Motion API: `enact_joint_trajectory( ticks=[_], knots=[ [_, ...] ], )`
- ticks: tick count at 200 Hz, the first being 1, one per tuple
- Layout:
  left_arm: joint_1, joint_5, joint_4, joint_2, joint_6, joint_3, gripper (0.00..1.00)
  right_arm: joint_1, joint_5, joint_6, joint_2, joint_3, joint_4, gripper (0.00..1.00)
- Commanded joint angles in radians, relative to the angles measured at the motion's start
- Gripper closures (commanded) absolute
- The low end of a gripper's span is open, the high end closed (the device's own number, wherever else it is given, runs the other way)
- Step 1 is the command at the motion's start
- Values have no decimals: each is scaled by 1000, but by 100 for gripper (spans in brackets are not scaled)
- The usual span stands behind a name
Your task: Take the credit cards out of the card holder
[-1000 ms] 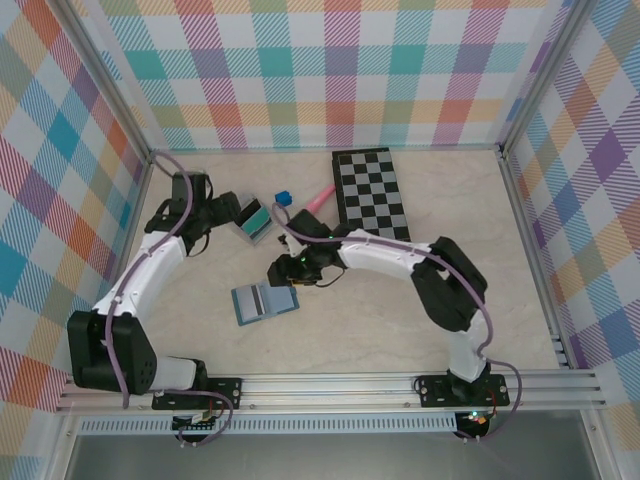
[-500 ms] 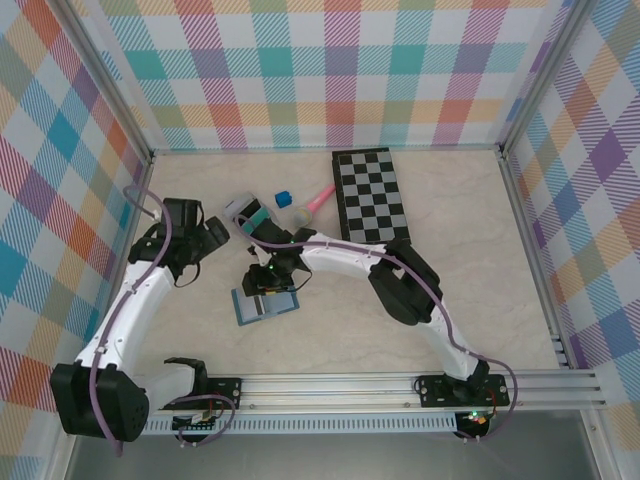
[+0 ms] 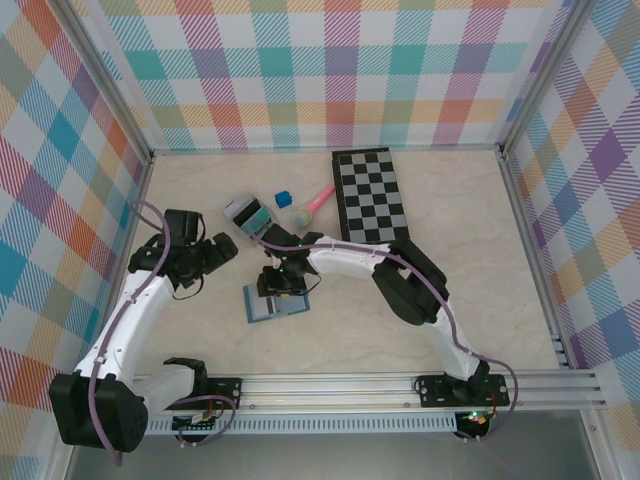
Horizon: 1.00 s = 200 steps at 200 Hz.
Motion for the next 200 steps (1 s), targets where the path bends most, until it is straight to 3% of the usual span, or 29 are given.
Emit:
enact_joint_trajectory(
  ticks=[1, 36, 71, 85, 126, 172, 200],
  knots=[
    [10, 121, 33, -41, -39, -60, 10, -32, 123, -45, -48, -146, -50, 52],
    [0, 244, 91, -105, -103, -159, 16, -93, 96, -194, -165, -273, 0, 54],
    [-20, 323, 168, -161, -175, -265, 20, -119, 11, -198, -195, -260, 33, 55],
    [-36, 346, 228, -160, -198, -302, 34, -127, 1, -173, -189, -262, 51, 57],
    [-124, 350, 291, -38, -200, -280, 48, -156, -97, -167, -180, -287, 102, 63],
    [-279, 259, 424, 144, -271, -270, 62, -179, -137, -158, -202, -324, 129, 68],
    [-343, 296, 568, 260, -307, -263, 70, -180, -183, -169, -219, -355, 158, 74]
  ],
)
